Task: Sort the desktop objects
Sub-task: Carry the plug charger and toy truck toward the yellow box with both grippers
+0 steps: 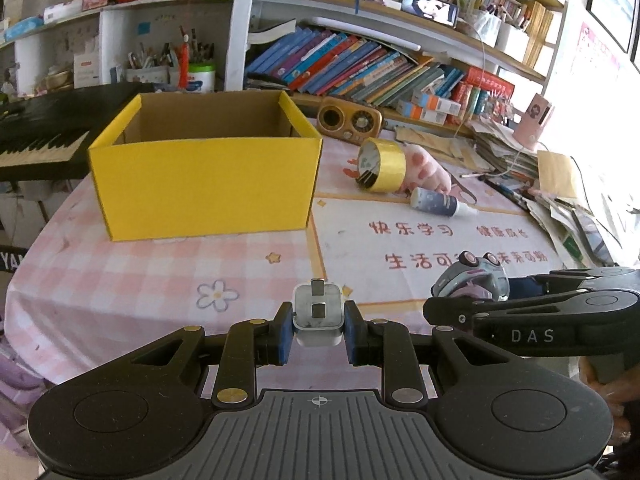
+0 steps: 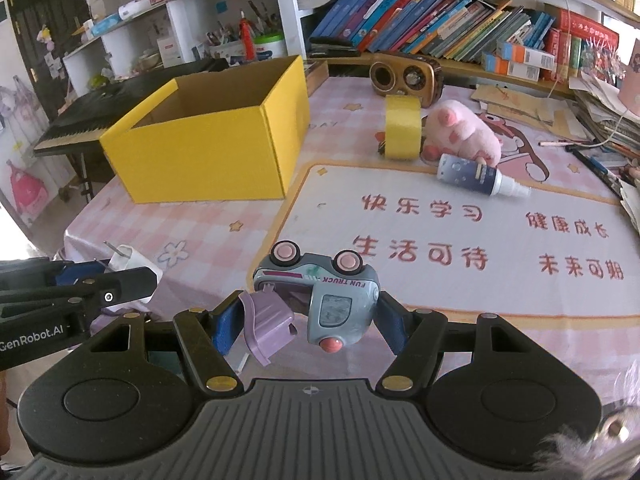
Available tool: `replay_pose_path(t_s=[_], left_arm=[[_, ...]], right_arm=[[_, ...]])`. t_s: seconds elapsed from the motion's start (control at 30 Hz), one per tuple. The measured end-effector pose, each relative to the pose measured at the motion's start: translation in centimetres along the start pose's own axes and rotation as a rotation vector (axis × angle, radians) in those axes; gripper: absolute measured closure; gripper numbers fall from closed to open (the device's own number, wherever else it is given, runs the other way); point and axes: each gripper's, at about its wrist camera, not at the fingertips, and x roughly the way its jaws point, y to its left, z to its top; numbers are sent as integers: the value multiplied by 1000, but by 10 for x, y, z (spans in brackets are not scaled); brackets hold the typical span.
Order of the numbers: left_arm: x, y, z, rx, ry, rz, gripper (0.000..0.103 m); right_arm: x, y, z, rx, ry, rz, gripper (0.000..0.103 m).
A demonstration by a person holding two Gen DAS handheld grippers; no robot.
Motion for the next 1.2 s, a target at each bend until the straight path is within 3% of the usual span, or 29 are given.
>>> replay_pose_path(t_s=[0.37,0.93,1.2], left_arm=[[-29,23,-23,-46,-17,40,79],[-51,50,-31,-113,-53,111,79],[-47,52,-28,-113,-49,107,79]], right_arm=[[-5,31,-15,-40,8,35,37],[0,72,-14,-132,16,111,37],[2,78,-10,-162,14,126,37]])
